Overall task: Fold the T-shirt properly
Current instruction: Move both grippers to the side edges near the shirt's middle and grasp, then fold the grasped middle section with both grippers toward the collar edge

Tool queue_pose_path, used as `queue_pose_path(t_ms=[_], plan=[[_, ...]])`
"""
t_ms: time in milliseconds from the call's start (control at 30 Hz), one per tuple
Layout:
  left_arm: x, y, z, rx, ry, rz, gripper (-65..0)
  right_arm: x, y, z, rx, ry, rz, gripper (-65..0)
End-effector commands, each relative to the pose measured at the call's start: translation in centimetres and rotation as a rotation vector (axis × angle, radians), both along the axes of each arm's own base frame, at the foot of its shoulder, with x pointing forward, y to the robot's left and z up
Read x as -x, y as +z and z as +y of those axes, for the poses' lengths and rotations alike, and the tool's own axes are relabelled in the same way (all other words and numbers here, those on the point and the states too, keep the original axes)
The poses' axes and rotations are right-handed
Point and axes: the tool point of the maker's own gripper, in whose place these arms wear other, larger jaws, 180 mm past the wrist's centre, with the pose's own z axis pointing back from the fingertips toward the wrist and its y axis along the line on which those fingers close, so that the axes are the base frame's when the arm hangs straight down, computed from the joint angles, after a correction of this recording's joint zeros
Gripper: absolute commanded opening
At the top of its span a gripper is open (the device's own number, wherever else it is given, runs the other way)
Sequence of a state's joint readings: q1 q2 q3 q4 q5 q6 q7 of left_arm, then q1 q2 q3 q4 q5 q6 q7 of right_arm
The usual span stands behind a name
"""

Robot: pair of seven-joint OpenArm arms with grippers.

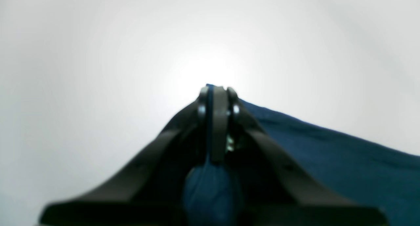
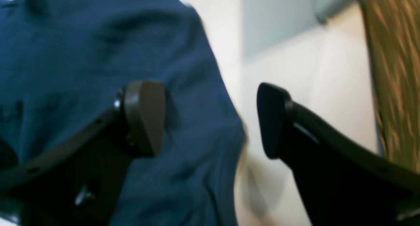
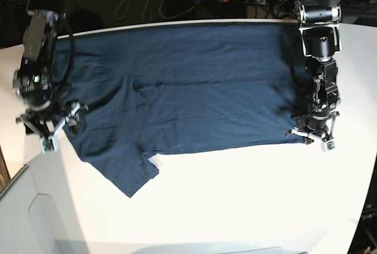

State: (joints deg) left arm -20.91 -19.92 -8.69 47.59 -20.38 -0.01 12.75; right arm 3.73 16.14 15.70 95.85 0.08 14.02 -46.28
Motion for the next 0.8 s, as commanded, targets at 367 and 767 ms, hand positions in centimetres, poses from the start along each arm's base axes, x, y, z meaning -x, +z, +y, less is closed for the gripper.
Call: queue_pose_path(t_ms=[367,767], plan=[[-1.5,5.4,-0.5,-0.059,-0.042,-0.148,-65.0,-9.6,0.3,-2.5,-0.139,-0.056,-0.016,-22.8],[-0.3,4.2,-0.4,-0.062,-0.042,-0.118,-65.0,-13.2,-4.3,-1.9,-0.275,-0.079,-0.046,-22.8]])
